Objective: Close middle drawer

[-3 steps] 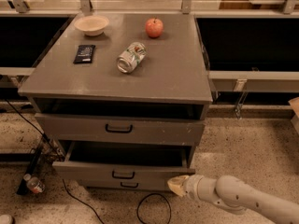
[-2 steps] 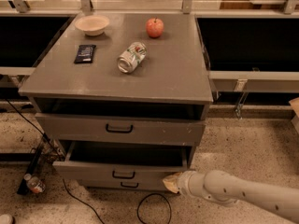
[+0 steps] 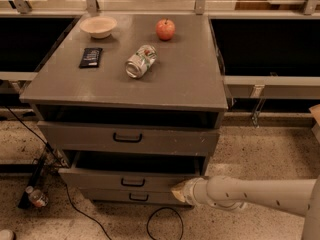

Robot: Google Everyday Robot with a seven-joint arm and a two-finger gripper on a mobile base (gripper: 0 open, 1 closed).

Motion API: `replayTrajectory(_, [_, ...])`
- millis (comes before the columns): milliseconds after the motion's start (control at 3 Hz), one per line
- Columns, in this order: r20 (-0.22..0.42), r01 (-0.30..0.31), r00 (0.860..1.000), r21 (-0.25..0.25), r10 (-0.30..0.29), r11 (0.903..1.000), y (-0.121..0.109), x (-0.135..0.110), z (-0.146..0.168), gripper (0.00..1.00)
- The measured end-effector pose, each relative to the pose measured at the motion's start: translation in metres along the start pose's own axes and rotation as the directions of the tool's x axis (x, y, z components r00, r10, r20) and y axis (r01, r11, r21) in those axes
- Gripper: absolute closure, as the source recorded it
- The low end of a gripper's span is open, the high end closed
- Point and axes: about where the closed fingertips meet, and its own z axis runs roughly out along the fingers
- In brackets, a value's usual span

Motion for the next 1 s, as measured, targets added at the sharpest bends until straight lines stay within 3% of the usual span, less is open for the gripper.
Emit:
replayTrajectory(333, [-0.001,0.001,1.0,0.0,-0.001,1.0,0.0,-0.0001,0.0003,0.81])
replayTrajectory(1000, [-0.001,0.001,1.0,0.0,-0.001,1.0,0.0001,-0.0001,0.0003,0.34])
